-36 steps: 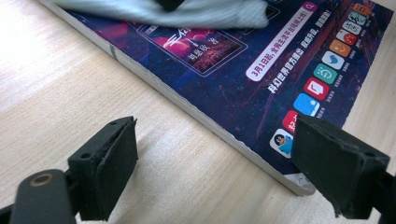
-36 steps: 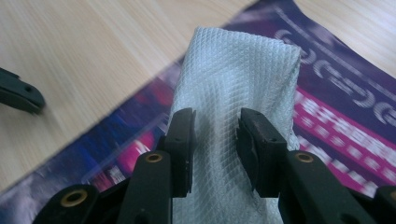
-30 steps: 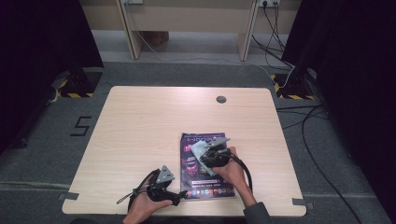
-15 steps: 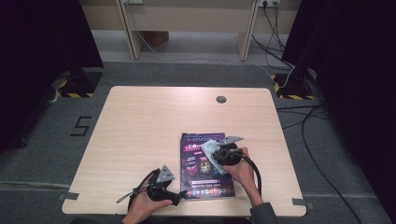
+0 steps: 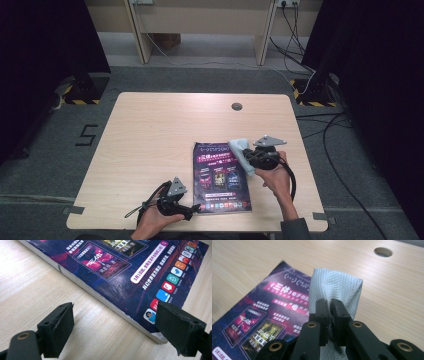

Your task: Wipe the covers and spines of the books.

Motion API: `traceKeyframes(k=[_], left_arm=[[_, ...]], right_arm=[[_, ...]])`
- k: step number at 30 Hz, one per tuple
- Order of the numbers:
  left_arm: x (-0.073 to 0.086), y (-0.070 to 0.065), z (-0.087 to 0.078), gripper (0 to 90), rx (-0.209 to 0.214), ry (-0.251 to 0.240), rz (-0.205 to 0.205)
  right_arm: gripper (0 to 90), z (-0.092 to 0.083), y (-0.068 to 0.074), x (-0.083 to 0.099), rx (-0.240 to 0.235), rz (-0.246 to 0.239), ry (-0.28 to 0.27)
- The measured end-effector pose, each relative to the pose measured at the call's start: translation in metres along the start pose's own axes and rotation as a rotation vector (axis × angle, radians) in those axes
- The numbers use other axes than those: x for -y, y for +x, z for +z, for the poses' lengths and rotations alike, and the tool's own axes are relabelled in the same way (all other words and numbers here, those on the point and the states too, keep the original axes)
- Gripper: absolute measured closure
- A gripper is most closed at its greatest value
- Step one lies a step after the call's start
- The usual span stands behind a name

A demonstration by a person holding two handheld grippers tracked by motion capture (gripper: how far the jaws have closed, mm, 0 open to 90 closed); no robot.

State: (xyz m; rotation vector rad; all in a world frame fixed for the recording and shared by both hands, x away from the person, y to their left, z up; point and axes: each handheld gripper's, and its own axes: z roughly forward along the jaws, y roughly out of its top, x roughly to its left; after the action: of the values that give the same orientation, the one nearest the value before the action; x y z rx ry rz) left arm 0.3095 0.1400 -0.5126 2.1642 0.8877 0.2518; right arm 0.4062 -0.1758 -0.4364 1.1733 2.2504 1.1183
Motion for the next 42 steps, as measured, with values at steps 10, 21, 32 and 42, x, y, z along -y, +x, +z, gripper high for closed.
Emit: traceKeyframes(k=[10, 21, 32, 42], left_arm=[[0.0, 0.0, 0.0, 14.7, -0.002, 0.001, 0.003], [0.0, 0.0, 0.0, 14.6, 0.002, 0.0, 0.002], [0.0, 0.0, 0.0, 14.7, 0.002, -0.001, -0.002], [0.0, 0.0, 0.0, 14.8, 0.003, -0.003, -0.006]], right_arm=[[85.1, 0.001, -0.001, 0.002, -0.019, 0.024, 0.007], [81.1, 0.043, 0.021, 0.016, -0.092, -0.036, 0.147], [50.1, 0.058, 0.02, 0.025, -0.051, -0.047, 0.209], [64.4, 0.057, 0.021, 0.028, -0.054, -0.053, 0.185]])
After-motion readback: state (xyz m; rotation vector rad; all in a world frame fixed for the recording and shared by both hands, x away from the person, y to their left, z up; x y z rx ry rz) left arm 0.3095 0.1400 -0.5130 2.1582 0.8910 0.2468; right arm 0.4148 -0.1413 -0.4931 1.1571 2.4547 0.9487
